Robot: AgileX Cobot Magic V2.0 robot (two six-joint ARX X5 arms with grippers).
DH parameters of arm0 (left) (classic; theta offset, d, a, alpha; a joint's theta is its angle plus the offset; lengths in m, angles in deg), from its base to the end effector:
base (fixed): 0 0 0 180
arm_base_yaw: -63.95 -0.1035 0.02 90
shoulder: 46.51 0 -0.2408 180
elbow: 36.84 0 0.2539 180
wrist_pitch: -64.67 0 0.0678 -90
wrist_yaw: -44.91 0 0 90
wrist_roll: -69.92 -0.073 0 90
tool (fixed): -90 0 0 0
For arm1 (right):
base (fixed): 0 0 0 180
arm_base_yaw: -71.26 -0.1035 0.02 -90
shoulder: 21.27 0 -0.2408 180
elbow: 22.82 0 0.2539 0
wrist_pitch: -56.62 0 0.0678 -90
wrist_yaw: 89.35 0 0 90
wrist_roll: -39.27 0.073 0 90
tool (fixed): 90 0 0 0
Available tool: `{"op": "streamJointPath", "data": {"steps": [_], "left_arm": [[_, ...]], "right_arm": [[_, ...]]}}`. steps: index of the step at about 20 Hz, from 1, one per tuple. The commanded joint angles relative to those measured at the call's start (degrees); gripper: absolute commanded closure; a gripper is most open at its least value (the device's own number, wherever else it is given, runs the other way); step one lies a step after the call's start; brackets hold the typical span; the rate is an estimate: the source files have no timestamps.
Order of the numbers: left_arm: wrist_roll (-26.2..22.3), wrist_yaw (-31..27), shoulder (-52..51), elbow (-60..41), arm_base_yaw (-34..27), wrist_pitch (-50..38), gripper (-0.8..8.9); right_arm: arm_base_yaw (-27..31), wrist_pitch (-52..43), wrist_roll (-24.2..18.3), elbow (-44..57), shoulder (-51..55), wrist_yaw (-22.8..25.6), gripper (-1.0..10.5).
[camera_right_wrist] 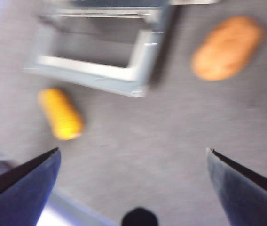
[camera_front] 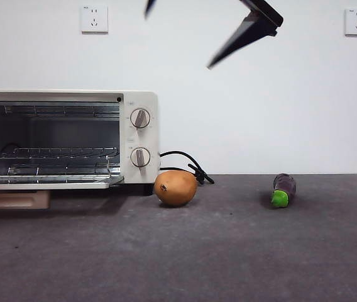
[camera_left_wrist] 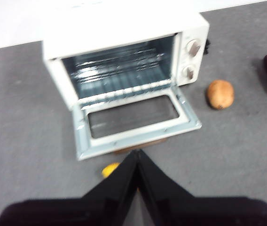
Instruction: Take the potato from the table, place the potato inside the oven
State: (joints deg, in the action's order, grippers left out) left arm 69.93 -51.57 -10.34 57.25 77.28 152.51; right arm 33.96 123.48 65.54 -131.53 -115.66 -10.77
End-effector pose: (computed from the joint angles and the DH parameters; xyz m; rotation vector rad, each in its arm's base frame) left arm 0.0818 -0.0109 0.3908 0.0897 0.5147 -0.1168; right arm 0.2849 0.2352 0.2958 0.1899 1.0742 0.5586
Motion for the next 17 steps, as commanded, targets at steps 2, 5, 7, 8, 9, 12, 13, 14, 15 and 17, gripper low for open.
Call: {"op": "streamJointPath", "data": {"steps": [2, 5, 7, 8, 9, 12, 13, 14, 15, 17], "left_arm": [[1.1, -0.2, -3.1, -0.3, 0.0, 1.2, 8.18], [1.2, -0.2, -5.4, -0.3, 0.0, 1.2, 8.19], [1.6, -0.2, -6.3, -0.3, 0.0, 1.2, 8.19], [1.6, -0.1, -6.5, -0.3, 0.0, 1.2, 8.18], [1.6, 0.5, -6.6, -0.3, 0.0, 1.2, 8.19], [1.7, 2.7, -6.7, -0.3, 0.0, 1.2, 8.19], [1.7, 2.9, -6.7, -0.3, 0.0, 1.3, 8.18], [1.7, 2.9, -6.7, -0.3, 0.0, 1.3, 8.19], [1.7, 3.2, -6.7, -0.3, 0.0, 1.3, 8.18], [1.7, 4.0, -6.7, -0.3, 0.0, 1.3, 8.18]], "right_arm": [[0.1, 3.4, -2.5, -9.7, -8.9, 2.5, 4.0], [0.1, 3.8, -2.6, -14.6, -14.7, 5.6, 3.0], [0.2, 4.2, -2.6, -18.0, -20.4, 6.9, 2.8], [0.2, 4.3, -2.5, -18.8, -22.9, 7.0, 2.8], [0.2, 4.3, -2.4, -19.2, -25.1, 7.0, 2.8], [0.2, 4.2, -0.2, -19.6, -30.2, 7.0, 2.8], [0.3, 3.8, 0.5, -19.6, -31.3, 7.5, 2.8], [0.4, 3.5, 0.8, -19.6, -32.3, 8.1, 2.8], [0.6, 3.2, 0.9, -19.6, -33.0, 8.7, 2.8], [0.8, 1.8, 2.0, -19.6, -34.1, 10.2, 2.8]]}}
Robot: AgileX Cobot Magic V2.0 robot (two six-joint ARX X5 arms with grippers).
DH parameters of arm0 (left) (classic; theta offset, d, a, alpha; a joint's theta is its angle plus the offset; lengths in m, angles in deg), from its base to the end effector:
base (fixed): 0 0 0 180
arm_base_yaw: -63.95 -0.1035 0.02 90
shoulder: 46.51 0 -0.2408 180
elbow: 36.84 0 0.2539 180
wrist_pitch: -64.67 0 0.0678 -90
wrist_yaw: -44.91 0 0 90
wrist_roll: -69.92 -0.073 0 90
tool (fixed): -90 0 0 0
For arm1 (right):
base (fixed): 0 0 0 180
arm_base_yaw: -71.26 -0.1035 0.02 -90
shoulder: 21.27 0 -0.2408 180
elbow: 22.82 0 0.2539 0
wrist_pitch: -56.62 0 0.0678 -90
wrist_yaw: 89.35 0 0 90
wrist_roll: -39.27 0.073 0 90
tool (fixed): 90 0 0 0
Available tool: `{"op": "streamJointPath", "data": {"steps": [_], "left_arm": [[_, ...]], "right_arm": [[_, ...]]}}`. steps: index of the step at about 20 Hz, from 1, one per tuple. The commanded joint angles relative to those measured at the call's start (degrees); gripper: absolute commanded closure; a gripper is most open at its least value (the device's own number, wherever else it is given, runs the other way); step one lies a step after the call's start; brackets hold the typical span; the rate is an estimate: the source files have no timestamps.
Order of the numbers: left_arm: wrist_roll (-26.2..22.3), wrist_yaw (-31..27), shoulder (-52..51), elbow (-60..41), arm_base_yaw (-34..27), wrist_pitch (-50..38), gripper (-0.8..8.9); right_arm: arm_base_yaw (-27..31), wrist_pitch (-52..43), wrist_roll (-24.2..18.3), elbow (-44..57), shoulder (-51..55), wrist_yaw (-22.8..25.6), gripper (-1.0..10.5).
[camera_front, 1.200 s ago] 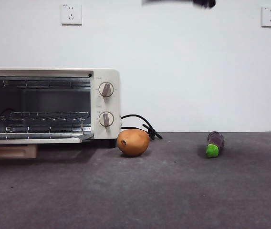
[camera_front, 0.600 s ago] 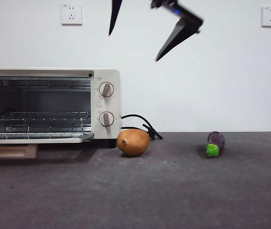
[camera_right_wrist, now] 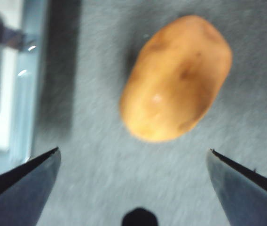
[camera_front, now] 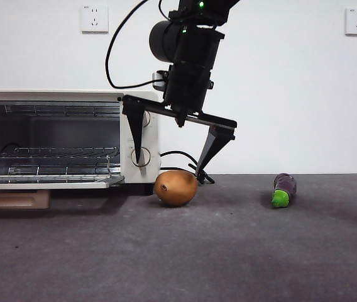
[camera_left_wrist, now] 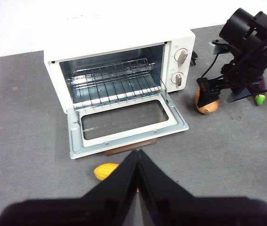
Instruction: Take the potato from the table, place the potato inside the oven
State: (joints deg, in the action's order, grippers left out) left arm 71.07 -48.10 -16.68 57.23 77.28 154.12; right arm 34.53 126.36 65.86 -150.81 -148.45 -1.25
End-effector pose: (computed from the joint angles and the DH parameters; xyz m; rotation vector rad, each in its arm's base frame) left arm 0.0483 -0.0075 0.3920 0.0429 0.4378 -0.1728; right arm 0.3752 0.2830 0.1676 0.0303 1.2635 0.3034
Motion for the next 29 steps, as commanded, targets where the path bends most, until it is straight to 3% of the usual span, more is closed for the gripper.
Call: {"op": "streamJointPath", "data": {"steps": [1, 12, 20, 23, 25, 26, 28, 29], "left_arm": [[0.6, 0.5, -0.3, -0.2, 0.0, -0.3, 8.18], [1.3, 0.5, -0.3, -0.2, 0.0, -0.3, 8.18], [1.4, 0.4, -0.3, -0.3, 0.0, -0.3, 8.18], [1.3, 0.4, -0.3, -0.3, 0.0, -0.3, 8.18], [1.2, 0.4, -0.3, -0.2, 0.0, -0.3, 8.19], [1.2, 0.4, -0.3, -0.3, 0.0, -0.3, 8.19], [1.2, 0.4, -0.3, -0.3, 0.0, -0.3, 8.18], [1.2, 0.4, -0.3, -0.2, 0.0, -0.3, 8.18]], "right_arm": [[0.7, -2.1, 2.2, -0.3, -1.4, 1.0, 2.8], [2.4, -10.2, 4.9, -0.3, -3.0, 5.1, 2.9], [2.3, -9.4, 4.9, -0.3, -6.0, 5.4, 3.0], [2.3, -8.8, 4.9, -0.3, -6.1, 5.3, 5.0], [2.3, -8.4, 5.0, -0.3, -6.1, 5.1, 5.2], [2.3, -8.0, 5.0, -0.3, -6.1, 5.0, 5.8], [2.3, -7.9, 4.7, -0.3, -6.1, 3.4, 9.0], [2.3, -8.1, 4.7, -0.3, -6.1, 2.4, 9.3]]}}
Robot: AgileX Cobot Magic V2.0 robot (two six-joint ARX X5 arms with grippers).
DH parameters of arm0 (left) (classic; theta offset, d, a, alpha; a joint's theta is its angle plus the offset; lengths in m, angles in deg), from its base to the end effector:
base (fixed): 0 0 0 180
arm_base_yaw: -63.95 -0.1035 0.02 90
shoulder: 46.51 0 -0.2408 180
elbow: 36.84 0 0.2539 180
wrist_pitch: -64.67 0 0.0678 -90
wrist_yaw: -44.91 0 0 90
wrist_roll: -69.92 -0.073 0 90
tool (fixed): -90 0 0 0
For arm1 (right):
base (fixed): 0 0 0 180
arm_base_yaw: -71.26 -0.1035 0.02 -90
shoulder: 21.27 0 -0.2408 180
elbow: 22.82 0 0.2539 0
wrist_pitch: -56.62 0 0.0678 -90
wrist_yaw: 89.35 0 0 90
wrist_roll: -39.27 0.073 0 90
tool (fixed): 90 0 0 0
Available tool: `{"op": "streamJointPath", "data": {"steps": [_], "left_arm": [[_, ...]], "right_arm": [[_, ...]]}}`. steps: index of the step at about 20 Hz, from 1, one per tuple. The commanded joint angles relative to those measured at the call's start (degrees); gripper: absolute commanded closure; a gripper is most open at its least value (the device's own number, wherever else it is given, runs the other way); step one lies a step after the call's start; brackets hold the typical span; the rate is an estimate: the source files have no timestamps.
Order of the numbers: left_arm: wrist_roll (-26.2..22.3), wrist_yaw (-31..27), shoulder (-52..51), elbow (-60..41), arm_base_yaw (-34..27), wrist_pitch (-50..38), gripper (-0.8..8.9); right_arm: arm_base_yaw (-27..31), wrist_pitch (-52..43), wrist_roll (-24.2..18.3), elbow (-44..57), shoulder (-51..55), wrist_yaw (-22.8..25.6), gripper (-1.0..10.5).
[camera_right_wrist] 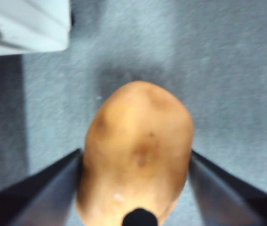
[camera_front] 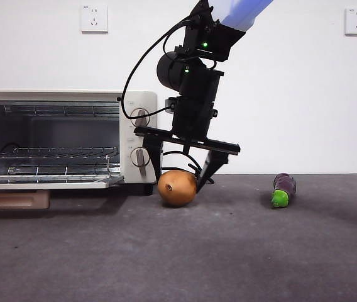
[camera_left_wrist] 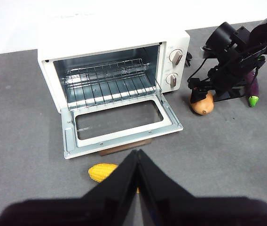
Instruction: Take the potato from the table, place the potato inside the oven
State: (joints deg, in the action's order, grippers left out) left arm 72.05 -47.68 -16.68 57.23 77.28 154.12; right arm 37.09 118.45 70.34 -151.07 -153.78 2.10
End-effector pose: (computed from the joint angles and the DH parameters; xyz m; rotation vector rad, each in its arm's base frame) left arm 0.0482 -0.0080 0.3920 0.0245 0.4397 -0.1762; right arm 0.4089 0.2753 0.1335 0.1165 1.1999 0.1883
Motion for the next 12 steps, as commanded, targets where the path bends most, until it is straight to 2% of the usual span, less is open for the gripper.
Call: {"op": "streamJointPath", "data": {"steps": [1, 4, 7, 12], "left_arm": [[0.2, 0.0, -0.3, -0.3, 0.0, -0.3, 8.18], [-0.6, 0.0, -0.3, -0.3, 0.0, -0.3, 8.18], [-0.9, 0.0, -0.3, -0.2, 0.0, -0.3, 8.18], [-0.8, 0.1, -0.3, -0.3, 0.0, -0.3, 8.18]], "right_arm": [[-0.3, -0.1, 0.5, 0.0, -0.8, -2.0, 9.3], [-0.9, 1.6, 0.5, -0.2, -0.7, -2.5, 9.5], [-1.1, 8.5, -0.1, -3.1, 0.7, -2.6, 9.5], [-3.5, 24.7, -7.3, -16.2, 3.0, -2.6, 9.5]]}}
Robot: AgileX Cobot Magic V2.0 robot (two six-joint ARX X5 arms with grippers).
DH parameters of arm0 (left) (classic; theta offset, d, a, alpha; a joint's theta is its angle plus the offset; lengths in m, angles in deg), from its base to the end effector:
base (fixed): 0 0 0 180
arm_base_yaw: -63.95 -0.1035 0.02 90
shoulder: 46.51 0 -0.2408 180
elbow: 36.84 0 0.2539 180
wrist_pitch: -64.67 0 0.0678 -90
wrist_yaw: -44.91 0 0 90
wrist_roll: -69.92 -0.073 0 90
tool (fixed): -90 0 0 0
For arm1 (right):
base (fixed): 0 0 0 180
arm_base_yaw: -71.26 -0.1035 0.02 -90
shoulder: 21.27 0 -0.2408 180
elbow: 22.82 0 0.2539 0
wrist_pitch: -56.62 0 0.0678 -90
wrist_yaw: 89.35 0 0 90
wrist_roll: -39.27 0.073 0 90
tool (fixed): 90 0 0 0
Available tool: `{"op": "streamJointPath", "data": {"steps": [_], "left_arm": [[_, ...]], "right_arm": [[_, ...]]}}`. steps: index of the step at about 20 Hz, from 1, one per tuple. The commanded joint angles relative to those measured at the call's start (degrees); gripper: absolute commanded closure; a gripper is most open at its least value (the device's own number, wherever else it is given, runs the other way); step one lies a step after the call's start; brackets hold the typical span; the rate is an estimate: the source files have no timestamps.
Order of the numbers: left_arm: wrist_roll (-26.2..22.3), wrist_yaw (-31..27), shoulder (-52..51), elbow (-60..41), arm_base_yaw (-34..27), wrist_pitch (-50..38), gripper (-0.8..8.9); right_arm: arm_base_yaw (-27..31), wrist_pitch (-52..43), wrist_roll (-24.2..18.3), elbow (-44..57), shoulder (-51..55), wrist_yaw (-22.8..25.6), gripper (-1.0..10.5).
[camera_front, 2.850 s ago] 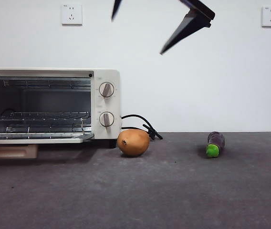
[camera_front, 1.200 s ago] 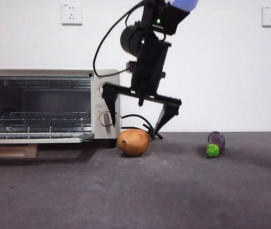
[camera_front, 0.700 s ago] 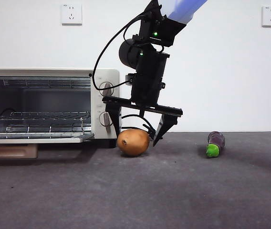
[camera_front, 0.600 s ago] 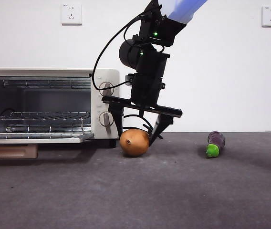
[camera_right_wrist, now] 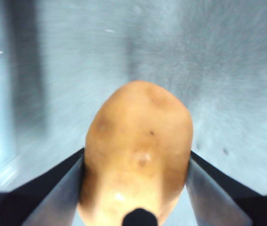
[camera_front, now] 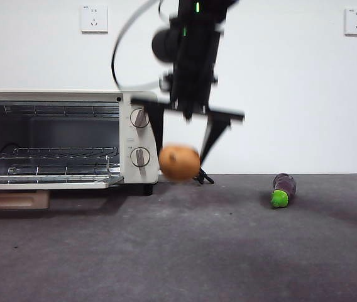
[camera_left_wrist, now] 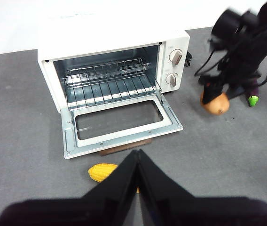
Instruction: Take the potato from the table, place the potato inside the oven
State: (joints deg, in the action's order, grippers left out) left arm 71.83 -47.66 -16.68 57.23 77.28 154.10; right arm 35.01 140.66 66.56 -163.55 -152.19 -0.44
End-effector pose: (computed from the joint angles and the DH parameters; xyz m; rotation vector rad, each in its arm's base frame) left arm 0.0482 -0.0081 0.3921 0.0282 0.4390 -0.1774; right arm 0.3751 0.2768 0.1932 0.0024 1.3395 0.2431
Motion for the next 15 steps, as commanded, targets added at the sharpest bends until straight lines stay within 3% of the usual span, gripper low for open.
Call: {"op": "streamJointPath", "data": {"steps": [1, 7, 12, 15], "left_arm": [[-0.5, 0.0, -0.3, -0.2, 0.0, -0.3, 8.19], [-0.5, 0.0, -0.3, -0.3, 0.0, -0.3, 8.18], [-0.6, 0.0, -0.3, -0.3, 0.0, -0.3, 8.18], [-0.6, 0.0, -0.3, -0.3, 0.0, -0.3, 8.18]], "right_arm": [[-2.3, 4.3, -4.1, -6.4, 1.4, -0.5, 9.5], [-10.4, 1.4, -7.6, -11.4, 1.4, -1.9, 9.5], [-15.5, -15.3, -16.5, -11.4, 1.4, -1.8, 9.5], [-15.6, -20.9, -17.0, -11.3, 0.9, -1.9, 9.5]]}}
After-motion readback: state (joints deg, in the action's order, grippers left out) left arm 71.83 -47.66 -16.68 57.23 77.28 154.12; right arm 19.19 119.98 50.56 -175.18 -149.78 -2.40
